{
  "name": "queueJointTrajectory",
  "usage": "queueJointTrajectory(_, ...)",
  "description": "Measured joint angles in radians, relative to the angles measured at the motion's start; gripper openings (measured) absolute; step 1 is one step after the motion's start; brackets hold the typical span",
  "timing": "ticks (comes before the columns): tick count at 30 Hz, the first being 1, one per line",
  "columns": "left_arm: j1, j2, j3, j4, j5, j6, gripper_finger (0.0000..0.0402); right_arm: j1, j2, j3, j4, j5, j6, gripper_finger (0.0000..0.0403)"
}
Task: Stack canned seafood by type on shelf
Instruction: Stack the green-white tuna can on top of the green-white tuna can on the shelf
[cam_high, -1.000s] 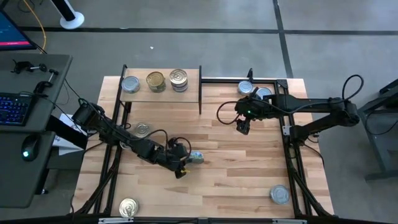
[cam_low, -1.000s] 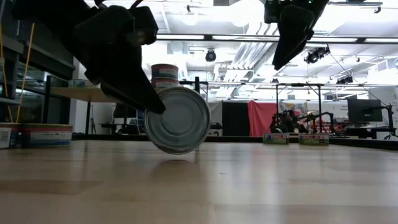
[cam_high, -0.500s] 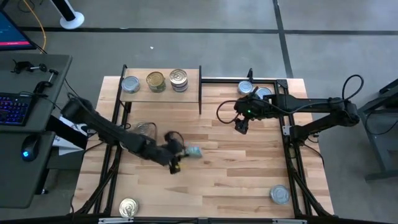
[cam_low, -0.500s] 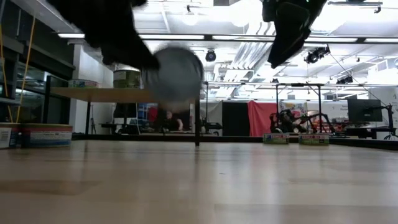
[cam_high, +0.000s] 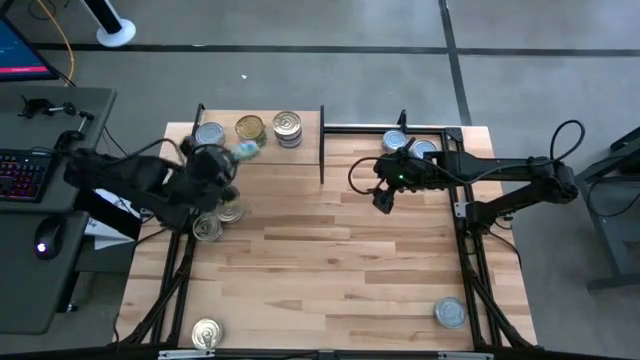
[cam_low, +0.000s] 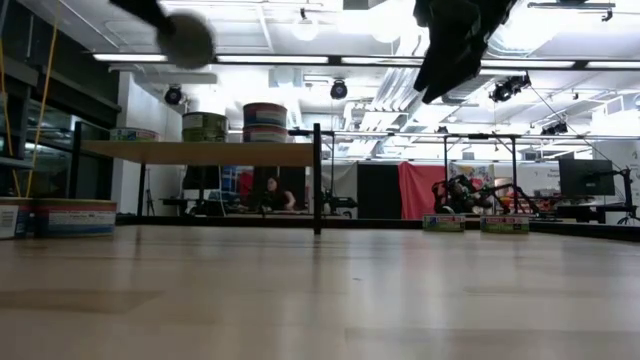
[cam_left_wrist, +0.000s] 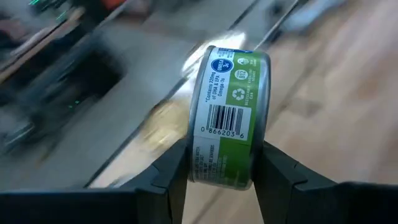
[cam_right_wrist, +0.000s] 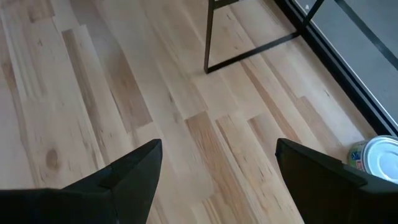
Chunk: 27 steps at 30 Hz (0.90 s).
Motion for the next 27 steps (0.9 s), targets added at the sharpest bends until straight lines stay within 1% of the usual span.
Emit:
queueJointTrajectory(2,0.079,0.011,0.001,-0.137,0.015,-0.041,0.0124,0.000,0.000,0.000,0.010,0.000,0.000,0.0307)
queueJointTrajectory(4,0.162,0.020,-0.009,-0.242,0.036,-0.050,0.0124,0.000,0.000,0.000,0.022,0.000,0.003,0.0307)
queueJointTrajectory(6,0.228,0.028,-0.016,-0.287,0.032,-0.049,0.0124,0.000,0.000,0.000,0.031,0.000,0.015,0.0307)
queueJointTrajectory(12,0.345,0.045,-0.041,-0.285,-0.030,0.092,0.0124,0.000,0.000,0.000,0.032,0.000,0.031,0.0307)
queueJointTrajectory(15,0.391,0.059,-0.059,-0.286,-0.029,0.141,0.0124,0.000,0.001,0.000,0.033,0.000,0.033,0.0307)
queueJointTrajectory(19,0.431,0.075,-0.104,-0.282,-0.058,0.188,0.0124,0.000,0.001,0.000,0.044,0.000,0.033,0.0307)
queueJointTrajectory(23,0.460,0.083,-0.162,-0.283,-0.094,0.199,0.0125,0.000,0.001,0.000,0.055,0.000,0.034,0.0307)
queueJointTrajectory(27,0.475,0.083,-0.218,-0.280,-0.115,0.227,0.0146,0.000,0.001,0.000,0.054,0.000,0.033,0.0307)
